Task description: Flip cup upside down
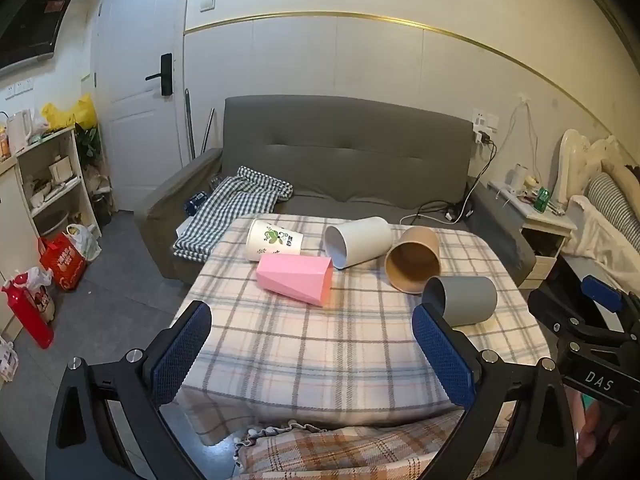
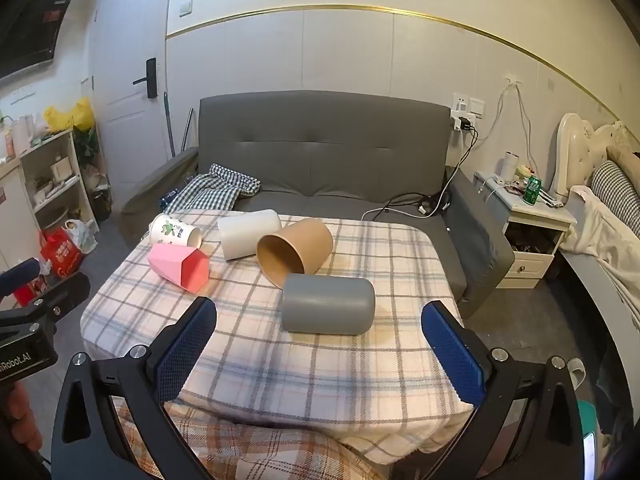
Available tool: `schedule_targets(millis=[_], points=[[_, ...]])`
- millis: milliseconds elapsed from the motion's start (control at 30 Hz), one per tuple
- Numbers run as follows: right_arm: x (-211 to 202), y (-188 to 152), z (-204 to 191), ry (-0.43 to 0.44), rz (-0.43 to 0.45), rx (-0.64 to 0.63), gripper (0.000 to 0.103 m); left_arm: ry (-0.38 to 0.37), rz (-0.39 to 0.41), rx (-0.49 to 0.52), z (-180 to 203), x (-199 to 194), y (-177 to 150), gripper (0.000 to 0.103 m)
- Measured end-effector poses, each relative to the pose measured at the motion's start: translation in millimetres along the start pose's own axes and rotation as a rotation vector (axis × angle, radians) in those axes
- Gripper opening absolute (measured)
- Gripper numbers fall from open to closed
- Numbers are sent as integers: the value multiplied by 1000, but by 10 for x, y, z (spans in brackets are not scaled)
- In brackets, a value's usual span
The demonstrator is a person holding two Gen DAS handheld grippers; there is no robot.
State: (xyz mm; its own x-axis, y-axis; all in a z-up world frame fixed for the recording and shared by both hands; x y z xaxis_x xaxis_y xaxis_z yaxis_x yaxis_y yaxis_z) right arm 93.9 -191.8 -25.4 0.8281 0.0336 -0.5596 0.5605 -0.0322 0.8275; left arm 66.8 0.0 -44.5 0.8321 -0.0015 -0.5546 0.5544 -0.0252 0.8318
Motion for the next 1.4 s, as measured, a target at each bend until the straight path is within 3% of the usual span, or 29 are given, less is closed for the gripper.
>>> schedule_targets(millis=[1400], points=[[-32, 47, 17, 4, -13, 7, 103, -21, -3, -1, 32, 11, -11, 103]])
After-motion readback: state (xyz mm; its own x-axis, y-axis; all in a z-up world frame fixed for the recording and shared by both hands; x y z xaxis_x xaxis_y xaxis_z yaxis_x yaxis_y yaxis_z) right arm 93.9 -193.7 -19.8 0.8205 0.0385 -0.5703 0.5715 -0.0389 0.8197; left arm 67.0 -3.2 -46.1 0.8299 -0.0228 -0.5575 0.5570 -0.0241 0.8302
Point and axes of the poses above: each gripper's, at about its wrist camera, not at the fingertips, and x roughly the way its jaws point, z to its right, y to its top, the point moved 8 cm from there along x, roughly the way its jaws point, and after that the axes turned 4 degrees about x, right-handed, at the moved point
